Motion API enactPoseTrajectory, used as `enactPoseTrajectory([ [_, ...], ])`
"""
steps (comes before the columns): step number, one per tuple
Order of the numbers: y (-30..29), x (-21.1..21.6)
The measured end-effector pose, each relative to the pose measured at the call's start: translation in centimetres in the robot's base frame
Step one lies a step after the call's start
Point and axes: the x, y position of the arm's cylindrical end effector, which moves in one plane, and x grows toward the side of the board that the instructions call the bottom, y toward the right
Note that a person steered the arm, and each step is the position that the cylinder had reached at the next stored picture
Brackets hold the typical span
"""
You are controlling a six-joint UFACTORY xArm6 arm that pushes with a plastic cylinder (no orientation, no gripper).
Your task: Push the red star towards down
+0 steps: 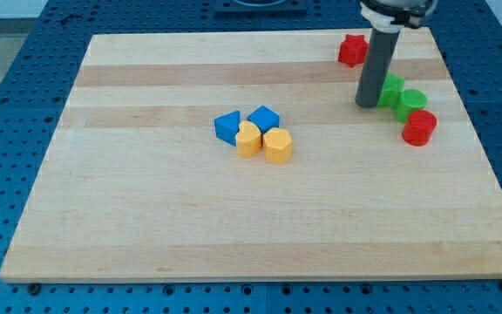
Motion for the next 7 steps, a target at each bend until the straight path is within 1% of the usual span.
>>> enactPoseTrajectory([
  [1,0.0,0.0],
  [2,-0.5,-1.8],
  [3,-2.4,-6.7],
  [5,-4.4,-8.1],
  [6,-4.5,-13.7],
  [7,-4.5,-13.9],
])
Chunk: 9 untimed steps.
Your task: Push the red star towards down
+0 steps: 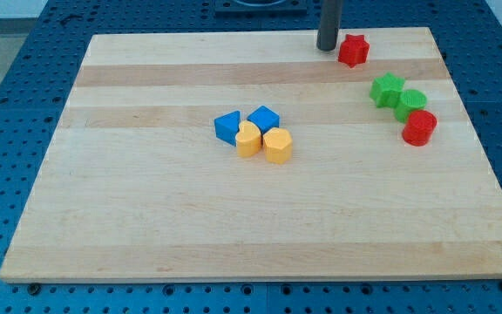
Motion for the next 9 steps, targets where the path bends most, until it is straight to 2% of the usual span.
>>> enactPoseTrajectory([
  [1,3.4,-2.7],
  [3,4.6,-2.8],
  [4,4.6,-1.8],
  [5,4.6,2.4],
  [7,4.7,4.4],
  [8,5.4,8.1],
  [9,5.4,8.4],
])
